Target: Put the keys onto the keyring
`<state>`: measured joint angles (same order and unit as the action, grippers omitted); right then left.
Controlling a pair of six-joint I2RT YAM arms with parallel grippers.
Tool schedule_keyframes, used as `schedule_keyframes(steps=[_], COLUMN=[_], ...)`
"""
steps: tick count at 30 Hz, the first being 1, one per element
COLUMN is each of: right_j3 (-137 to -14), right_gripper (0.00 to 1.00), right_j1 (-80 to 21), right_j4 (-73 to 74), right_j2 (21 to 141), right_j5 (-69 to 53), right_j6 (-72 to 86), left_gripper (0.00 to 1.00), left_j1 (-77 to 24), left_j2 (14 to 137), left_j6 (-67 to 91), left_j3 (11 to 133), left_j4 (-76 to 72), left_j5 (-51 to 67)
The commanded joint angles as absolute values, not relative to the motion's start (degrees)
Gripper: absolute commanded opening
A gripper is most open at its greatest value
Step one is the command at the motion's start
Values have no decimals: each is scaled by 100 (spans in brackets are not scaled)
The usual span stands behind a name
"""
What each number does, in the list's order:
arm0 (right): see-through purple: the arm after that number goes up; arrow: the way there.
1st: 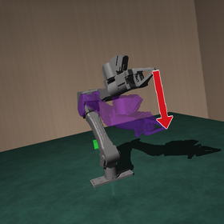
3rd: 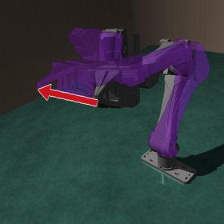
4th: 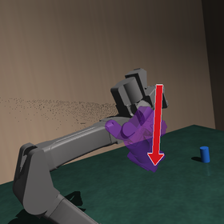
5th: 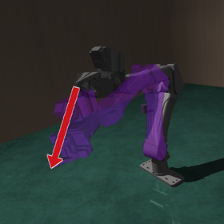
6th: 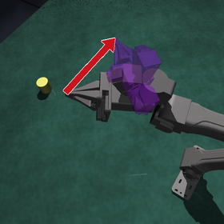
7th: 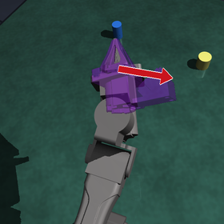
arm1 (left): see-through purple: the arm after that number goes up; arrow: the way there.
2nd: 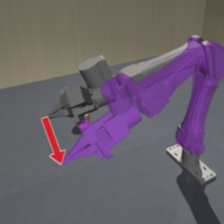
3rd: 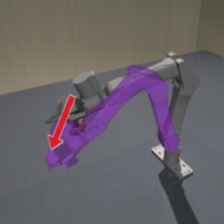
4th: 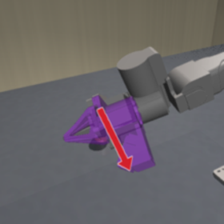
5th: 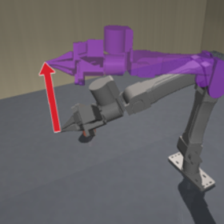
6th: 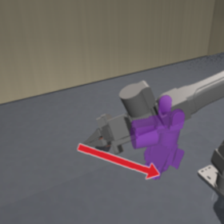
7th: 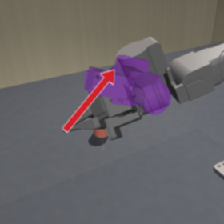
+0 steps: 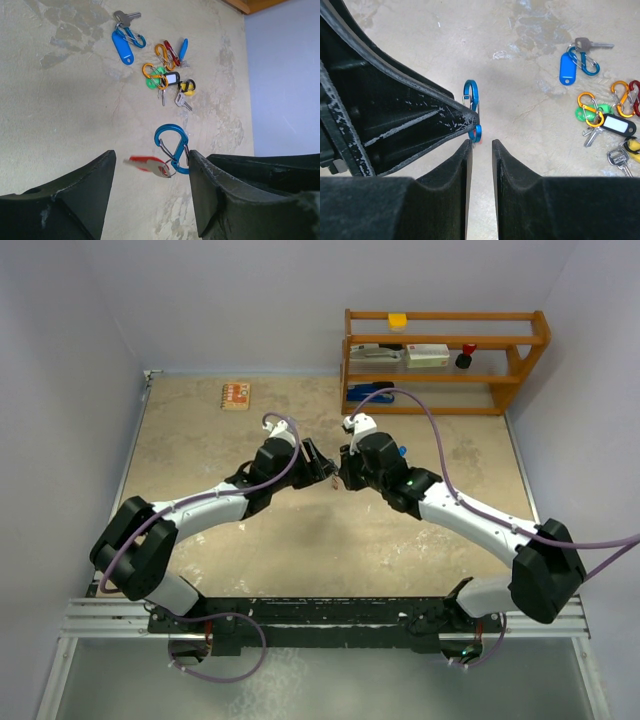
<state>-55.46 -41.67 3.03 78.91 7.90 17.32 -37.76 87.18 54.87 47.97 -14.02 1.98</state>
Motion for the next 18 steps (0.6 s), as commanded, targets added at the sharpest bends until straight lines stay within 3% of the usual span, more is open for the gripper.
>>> schedule_keyframes(steps=[1, 18], right_j3=[-5538, -5481], right_gripper=[25, 25], right_j1=[-4108, -3990], right_j4=[24, -65], right_j2=[7682, 7690], right_j5=[718, 505], right_j6=[1844, 1923], left_gripper=[57, 57], left_j1=[-3716, -3675], left_j2=[8459, 8470], left_j6=[5622, 5908], left_j3=[4734, 4562], left_j4=[-1941, -2581], left_j5=[473, 1011])
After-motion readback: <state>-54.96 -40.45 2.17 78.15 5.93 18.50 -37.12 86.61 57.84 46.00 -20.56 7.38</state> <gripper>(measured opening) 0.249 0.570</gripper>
